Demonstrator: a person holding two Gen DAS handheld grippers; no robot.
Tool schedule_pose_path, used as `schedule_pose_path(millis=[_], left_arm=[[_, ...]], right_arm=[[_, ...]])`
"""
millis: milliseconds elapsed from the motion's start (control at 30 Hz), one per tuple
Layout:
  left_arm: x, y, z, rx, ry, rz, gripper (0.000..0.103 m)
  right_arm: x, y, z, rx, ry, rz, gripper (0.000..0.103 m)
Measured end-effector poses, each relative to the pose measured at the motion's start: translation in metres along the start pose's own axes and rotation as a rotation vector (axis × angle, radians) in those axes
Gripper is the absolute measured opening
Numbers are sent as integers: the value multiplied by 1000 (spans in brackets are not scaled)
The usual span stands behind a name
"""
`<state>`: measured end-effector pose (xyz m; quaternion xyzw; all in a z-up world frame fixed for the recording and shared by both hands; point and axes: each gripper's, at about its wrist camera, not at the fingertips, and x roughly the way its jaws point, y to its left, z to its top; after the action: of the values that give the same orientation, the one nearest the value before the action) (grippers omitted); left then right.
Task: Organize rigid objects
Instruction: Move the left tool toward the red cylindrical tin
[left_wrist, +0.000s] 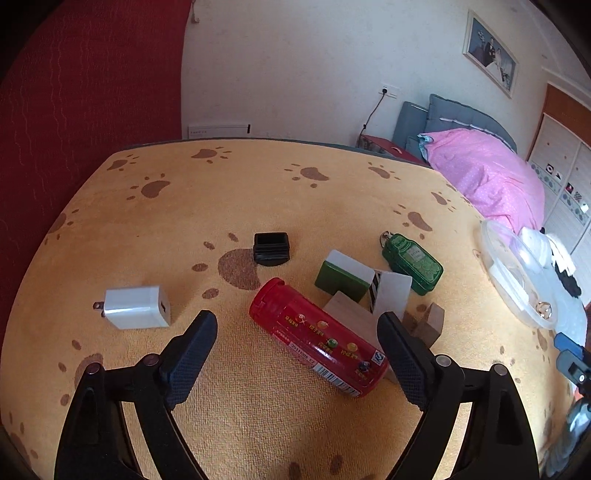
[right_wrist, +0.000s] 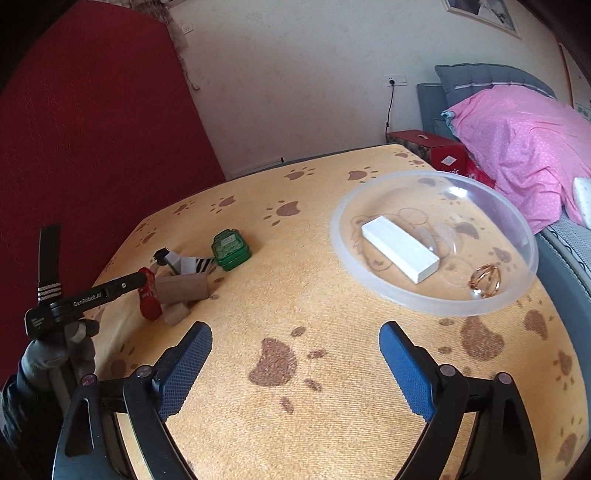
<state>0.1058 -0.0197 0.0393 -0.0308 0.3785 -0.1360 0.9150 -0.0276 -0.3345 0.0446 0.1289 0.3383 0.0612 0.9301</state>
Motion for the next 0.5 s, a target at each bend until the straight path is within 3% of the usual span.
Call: schedule_pose_path(millis=[500], left_arm=[[21, -6, 1, 116, 34, -191, 89]], right_arm=[[12, 17, -6, 8, 63, -16, 95]])
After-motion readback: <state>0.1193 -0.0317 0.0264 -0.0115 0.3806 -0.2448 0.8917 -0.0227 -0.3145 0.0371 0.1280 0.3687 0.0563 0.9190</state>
